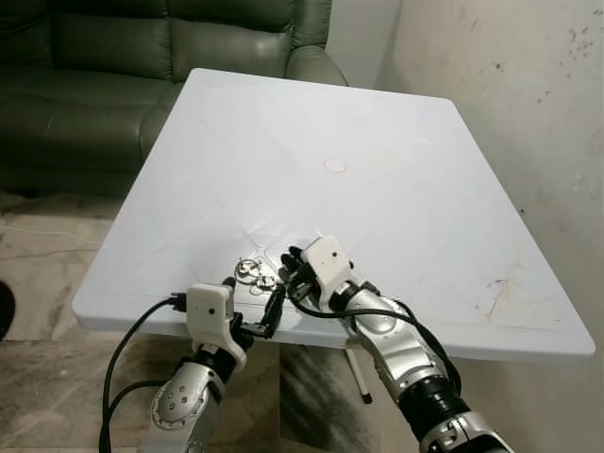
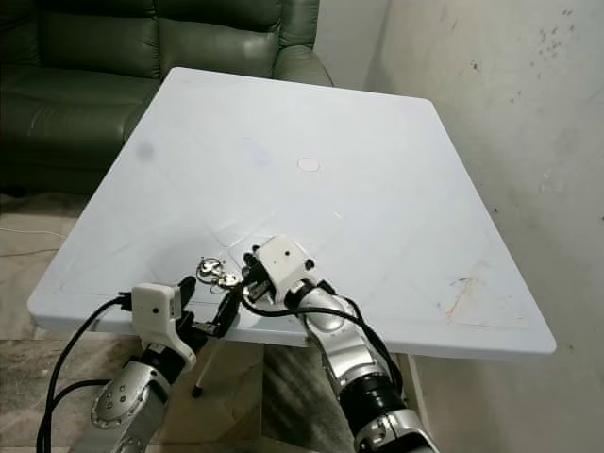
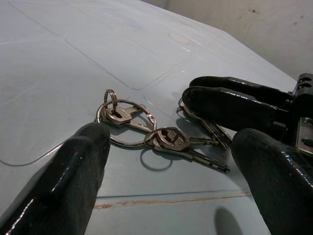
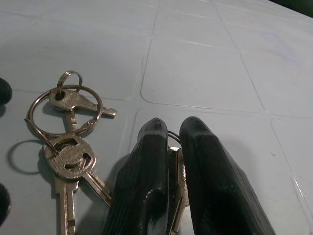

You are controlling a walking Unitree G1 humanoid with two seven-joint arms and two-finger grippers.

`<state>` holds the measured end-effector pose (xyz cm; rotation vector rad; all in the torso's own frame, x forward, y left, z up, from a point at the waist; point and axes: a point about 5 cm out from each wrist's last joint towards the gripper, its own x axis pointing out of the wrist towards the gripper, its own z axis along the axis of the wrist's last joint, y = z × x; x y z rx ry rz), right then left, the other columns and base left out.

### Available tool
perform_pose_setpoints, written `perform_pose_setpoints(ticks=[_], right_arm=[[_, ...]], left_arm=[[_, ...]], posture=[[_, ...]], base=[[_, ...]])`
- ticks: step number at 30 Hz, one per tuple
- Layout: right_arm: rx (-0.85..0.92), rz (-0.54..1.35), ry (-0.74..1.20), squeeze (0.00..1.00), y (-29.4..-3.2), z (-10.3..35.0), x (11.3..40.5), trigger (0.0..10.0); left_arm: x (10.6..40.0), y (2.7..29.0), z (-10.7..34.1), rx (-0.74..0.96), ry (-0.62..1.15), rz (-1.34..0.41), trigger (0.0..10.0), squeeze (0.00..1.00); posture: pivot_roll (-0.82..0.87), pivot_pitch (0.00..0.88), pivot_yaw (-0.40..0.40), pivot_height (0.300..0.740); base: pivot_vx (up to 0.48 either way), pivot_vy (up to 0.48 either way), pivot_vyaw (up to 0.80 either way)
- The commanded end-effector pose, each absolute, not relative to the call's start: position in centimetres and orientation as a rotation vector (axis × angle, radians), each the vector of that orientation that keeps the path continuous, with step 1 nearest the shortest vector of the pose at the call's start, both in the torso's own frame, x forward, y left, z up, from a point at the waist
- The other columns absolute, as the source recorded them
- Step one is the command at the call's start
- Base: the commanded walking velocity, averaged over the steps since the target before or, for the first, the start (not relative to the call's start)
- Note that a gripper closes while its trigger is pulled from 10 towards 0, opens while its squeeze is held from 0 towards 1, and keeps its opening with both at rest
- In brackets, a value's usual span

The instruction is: Hang keys on a hook

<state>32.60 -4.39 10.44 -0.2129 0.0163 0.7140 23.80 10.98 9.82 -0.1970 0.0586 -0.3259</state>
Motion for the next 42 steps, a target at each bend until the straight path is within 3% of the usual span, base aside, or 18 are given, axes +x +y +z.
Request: perform_pose_setpoints(ticks=[1,2,5,6,7,23,24,25,26,27,42], right_arm=[[-0.172,0.701,0.059,0.52,-4.85,10.07,32.84,10.0],[-0.187,0.684,0.059,0.81,-4.93,10.11,32.96,10.0],[-0.235,0.652,0.066,0.82,-5.11,10.05,33.27,10.0],[-0.247,0.66,0.056,0.08,-5.05,10.13,33.25,10.0],[-0.261,0.663,0.065,0.0,-5.0,10.05,33.25,10.0],[-0.252,0.658,0.08,0.0,-4.85,9.88,33.3,10.0],[-0.25,0.656,0.049,0.0,-4.85,10.12,33.25,7.3],[-0.259,0.652,0.04,0.0,-4.89,10.21,33.27,5.5],[-0.259,0.649,0.049,0.0,-4.91,10.13,33.31,4.9],[-0.251,0.646,0.037,0.0,-4.92,10.25,33.29,0.0],[-0.251,0.656,-0.001,0.0,-4.95,10.5,33.12,0.0]], left_arm=[[23.69,10.69,9.81,-0.207,0.069,-0.333,10.0,0.0],[23.69,10.69,9.82,-0.207,0.069,-0.332,10.0,0.0],[23.71,10.66,9.82,-0.209,0.068,-0.333,10.0,0.0],[23.73,10.65,9.82,-0.209,0.069,-0.333,10.0,0.0],[23.74,10.66,9.83,-0.21,0.069,-0.333,10.0,0.0],[23.88,10.7,9.91,-0.217,0.066,-0.331,10.0,0.0],[23.88,10.7,9.91,-0.217,0.066,-0.331,10.0,0.0],[23.89,10.69,9.92,-0.217,0.066,-0.331,10.0,0.0],[23.9,10.69,9.91,-0.217,0.066,-0.331,10.0,0.0],[23.91,10.69,9.91,-0.218,0.066,-0.331,10.0,0.0],[23.96,10.68,9.98,-0.228,0.066,-0.328,10.0,0.0]], posture=[[0.12,0.124,-0.143,0.74],[0.12,0.124,-0.143,0.74],[0.12,0.125,-0.144,0.74],[0.12,0.125,-0.144,0.74],[0.12,0.125,-0.144,0.74],[0.12,0.124,-0.144,0.74],[0.12,0.124,-0.144,0.74],[0.12,0.124,-0.144,0.74],[0.12,0.124,-0.144,0.74],[0.12,0.124,-0.144,0.74],[0.12,0.122,-0.144,0.74]], base=[[0.0,0.0,0.0],[0.0,0.0,0.0],[0.0,0.0,0.0],[0.0,0.0,0.0],[0.0,0.0,0.0],[0.0,0.0,0.0],[0.0,0.0,0.0],[0.0,0.0,0.0],[0.0,0.0,0.0],[0.0,0.0,0.0],[0.0,0.0,0.0]])
